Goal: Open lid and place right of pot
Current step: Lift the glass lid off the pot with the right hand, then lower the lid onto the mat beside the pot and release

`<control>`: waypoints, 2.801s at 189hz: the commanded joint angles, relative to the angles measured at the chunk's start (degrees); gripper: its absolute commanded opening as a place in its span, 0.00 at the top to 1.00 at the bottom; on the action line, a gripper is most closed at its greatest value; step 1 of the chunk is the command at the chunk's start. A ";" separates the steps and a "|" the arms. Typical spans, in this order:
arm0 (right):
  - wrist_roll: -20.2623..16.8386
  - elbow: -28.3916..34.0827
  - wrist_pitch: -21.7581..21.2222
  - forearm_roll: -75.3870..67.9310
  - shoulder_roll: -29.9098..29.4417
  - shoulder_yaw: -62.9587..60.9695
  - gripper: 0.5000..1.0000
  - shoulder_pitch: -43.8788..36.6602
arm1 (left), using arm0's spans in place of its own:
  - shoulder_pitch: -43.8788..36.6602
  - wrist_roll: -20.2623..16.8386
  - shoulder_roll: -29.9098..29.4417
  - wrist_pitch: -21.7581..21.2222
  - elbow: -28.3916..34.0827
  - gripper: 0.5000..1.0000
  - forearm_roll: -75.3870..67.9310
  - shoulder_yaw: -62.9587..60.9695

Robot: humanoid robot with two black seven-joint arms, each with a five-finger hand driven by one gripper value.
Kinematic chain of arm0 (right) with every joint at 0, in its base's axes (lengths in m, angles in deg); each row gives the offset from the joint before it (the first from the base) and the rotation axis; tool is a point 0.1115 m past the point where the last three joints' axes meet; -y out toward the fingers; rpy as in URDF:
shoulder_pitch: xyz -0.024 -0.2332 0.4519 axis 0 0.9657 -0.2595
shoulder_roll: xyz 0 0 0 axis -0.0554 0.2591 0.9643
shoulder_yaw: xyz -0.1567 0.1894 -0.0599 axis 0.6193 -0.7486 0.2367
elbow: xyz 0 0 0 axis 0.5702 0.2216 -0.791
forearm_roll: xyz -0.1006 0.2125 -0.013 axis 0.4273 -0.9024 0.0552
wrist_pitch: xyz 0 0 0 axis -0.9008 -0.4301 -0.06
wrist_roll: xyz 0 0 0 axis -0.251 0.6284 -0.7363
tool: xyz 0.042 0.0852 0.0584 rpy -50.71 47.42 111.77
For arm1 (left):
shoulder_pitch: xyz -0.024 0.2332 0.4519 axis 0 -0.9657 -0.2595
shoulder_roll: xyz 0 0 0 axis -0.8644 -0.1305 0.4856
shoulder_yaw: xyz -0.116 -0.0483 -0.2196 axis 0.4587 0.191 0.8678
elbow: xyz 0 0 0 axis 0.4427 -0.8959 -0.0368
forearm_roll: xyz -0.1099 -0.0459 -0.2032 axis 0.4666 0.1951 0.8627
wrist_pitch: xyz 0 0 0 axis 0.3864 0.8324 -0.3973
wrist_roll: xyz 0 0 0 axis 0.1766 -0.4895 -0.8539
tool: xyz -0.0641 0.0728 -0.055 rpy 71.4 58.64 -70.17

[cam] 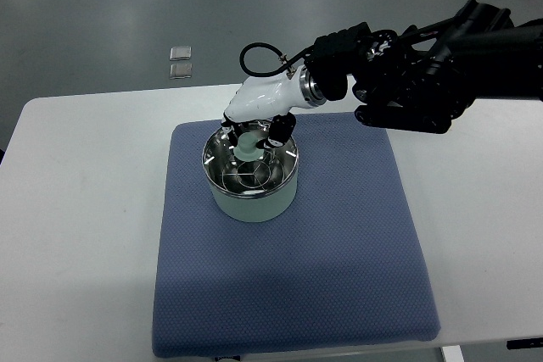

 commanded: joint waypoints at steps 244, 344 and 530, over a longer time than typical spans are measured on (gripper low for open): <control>2.26 5.08 -0.14 0.71 9.40 -0.79 1.00 -4.39 | 0.00 -0.01 0.00 -0.02 0.00 0.00 -0.03 0.00; 3.67 8.15 -0.23 5.55 25.66 -0.35 1.00 0.35 | 0.00 -0.01 0.00 -0.02 0.00 0.00 -0.03 0.00; 2.79 4.37 4.16 6.42 21.79 -3.25 1.00 16.96 | 0.00 -0.01 0.00 0.07 0.00 0.00 -0.03 0.00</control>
